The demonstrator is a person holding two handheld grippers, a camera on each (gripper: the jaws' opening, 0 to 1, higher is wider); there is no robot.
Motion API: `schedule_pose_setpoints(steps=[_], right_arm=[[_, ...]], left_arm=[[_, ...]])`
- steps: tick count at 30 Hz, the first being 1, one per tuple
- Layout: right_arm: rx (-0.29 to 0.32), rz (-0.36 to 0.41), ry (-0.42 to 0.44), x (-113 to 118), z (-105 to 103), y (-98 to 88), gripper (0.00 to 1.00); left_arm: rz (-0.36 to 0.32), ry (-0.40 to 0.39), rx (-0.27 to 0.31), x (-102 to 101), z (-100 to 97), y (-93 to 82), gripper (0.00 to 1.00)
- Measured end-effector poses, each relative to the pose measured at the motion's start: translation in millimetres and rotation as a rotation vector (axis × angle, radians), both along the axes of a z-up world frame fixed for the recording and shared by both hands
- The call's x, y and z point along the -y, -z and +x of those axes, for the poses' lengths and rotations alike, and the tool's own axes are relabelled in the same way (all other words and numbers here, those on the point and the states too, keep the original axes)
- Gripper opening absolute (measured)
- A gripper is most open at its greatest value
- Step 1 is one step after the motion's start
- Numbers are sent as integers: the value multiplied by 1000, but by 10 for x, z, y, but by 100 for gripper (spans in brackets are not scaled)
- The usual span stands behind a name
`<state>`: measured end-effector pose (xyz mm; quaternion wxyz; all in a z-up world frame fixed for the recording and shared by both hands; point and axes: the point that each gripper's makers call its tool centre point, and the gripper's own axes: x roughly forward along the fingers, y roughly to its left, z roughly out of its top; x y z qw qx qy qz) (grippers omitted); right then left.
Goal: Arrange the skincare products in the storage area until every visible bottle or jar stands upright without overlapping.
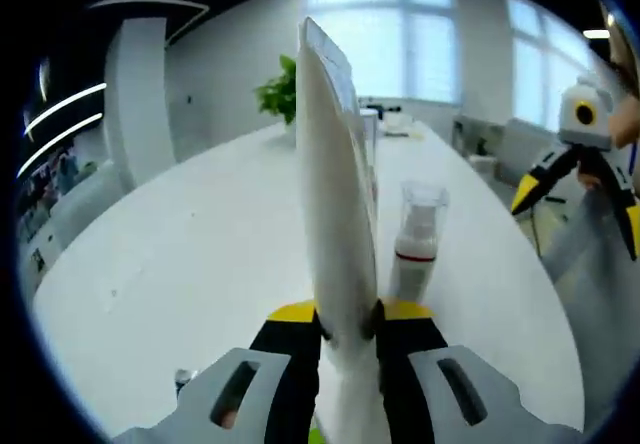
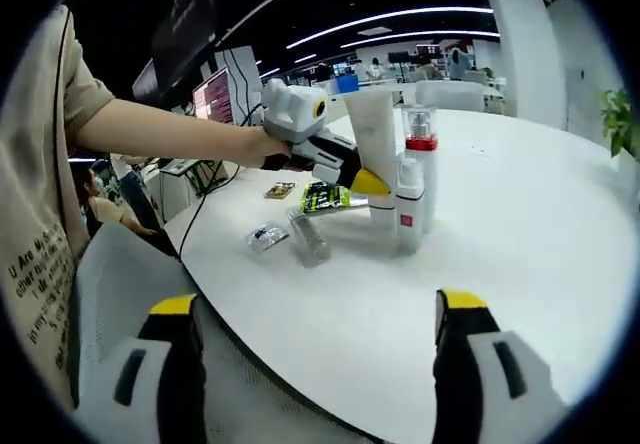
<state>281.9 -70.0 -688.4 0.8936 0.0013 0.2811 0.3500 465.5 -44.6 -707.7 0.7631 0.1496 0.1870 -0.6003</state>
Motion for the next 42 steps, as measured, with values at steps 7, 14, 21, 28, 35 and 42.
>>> schedule_pose_setpoints(steps=[7,14,21,28,35,42], right_arm=[[-5,-1,2,3,0,8,96],[-8,-4,-7,-11,-10,15,96],[-4,-2,-16,-22,-10,7,96],[14,-9,-40,-48,-15,-7,96],[53,-23,-54,-46,10,-112,95],[92,-5,-14,1,45,-269,95]], left_arm=[[-2,5,-10,33,14,3,17],[19,-4,-30,34,13,14,19],[12,-98,-36,-37,-22,-25,40],[-20,-245,-74,-323,-242,-75,56],[-17,-318,-109,-629,-594,-13,67],[-25,-376,-122,-815,-856,-95,74]])
